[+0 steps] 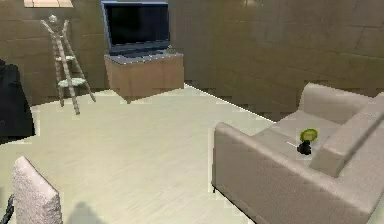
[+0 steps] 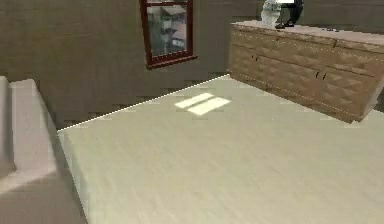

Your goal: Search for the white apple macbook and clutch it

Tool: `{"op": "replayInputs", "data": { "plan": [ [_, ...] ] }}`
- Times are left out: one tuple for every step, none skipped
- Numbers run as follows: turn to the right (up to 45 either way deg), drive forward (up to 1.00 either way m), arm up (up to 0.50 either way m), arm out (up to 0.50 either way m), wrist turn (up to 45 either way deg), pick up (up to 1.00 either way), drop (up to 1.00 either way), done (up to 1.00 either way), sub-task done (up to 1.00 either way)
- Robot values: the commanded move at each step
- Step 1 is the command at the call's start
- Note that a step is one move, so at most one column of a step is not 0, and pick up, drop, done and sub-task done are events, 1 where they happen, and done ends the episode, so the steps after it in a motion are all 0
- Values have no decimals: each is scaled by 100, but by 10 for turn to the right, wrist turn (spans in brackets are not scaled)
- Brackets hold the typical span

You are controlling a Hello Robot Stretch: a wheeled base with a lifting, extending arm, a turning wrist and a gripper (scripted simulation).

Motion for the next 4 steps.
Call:
{"op": "replayInputs", "data": {
  "plan": [
    [0,50,0,0,0,0,0,0,0],
    [-180,0,0,0,0,0,0,0,0],
    [0,95,0,0,0,0,0,0,0],
    [-450,0,0,0,0,0,0,0,0]
  ]
}}
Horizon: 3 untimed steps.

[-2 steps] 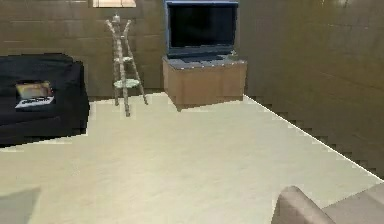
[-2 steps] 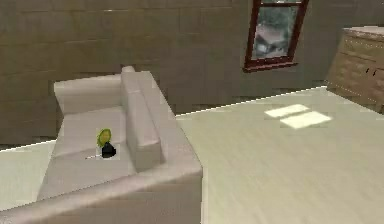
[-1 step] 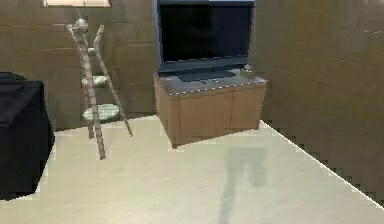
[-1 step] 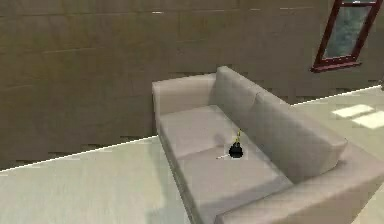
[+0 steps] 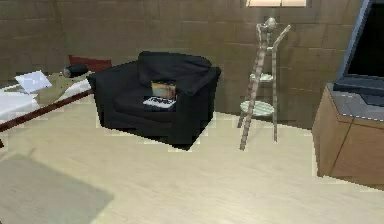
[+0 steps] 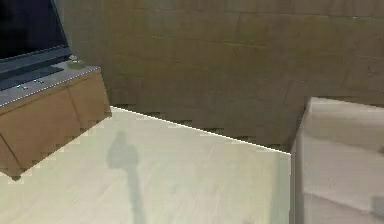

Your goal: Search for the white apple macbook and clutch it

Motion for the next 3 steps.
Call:
{"op": "replayInputs", "data": {
  "plan": [
    [-240,0,0,0,0,0,0,0,0],
    [0,100,0,0,0,0,0,0,0],
    [0,20,0,0,0,0,0,0,0]
  ]
}}
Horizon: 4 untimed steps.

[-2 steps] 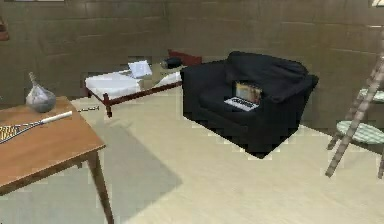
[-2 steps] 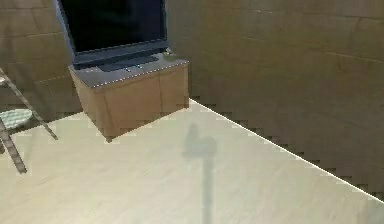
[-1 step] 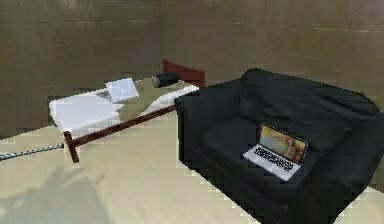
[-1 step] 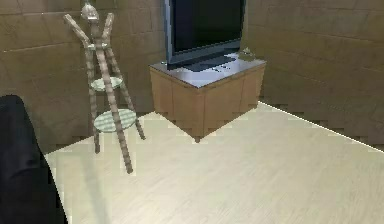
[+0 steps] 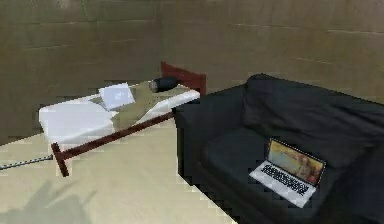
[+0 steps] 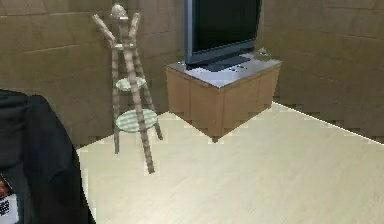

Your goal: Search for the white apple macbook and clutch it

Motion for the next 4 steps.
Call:
{"op": "replayInputs", "data": {
  "plan": [
    [-180,0,0,0,0,0,0,0,0],
    [0,100,0,0,0,0,0,0,0],
    [-180,0,0,0,0,0,0,0,0],
    [0,10,0,0,0,0,0,0,0]
  ]
}}
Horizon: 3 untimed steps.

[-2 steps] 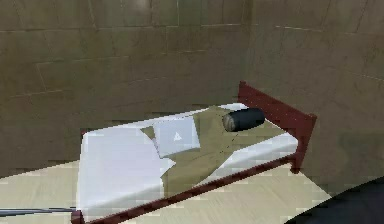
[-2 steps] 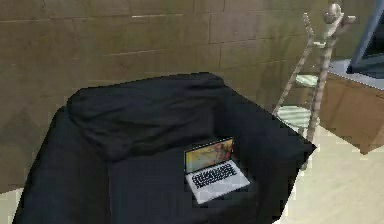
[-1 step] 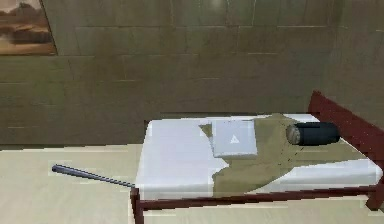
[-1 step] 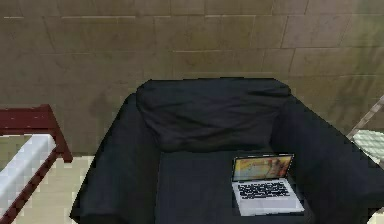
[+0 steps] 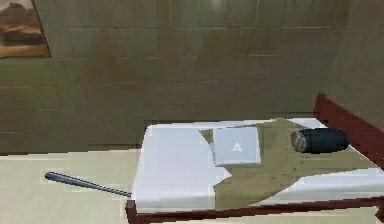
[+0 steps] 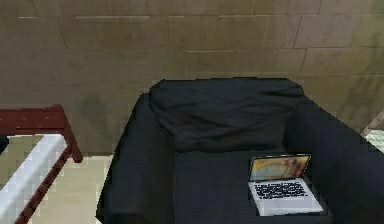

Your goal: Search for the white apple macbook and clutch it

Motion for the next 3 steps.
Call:
{"op": "replayInputs", "data": {
  "plan": [
    [300,0,0,0,0,0,0,0,0],
    [0,0,50,0,0,0,0,0,0],
    [0,0,4,0,0,0,0,0,0]
  ]
}}
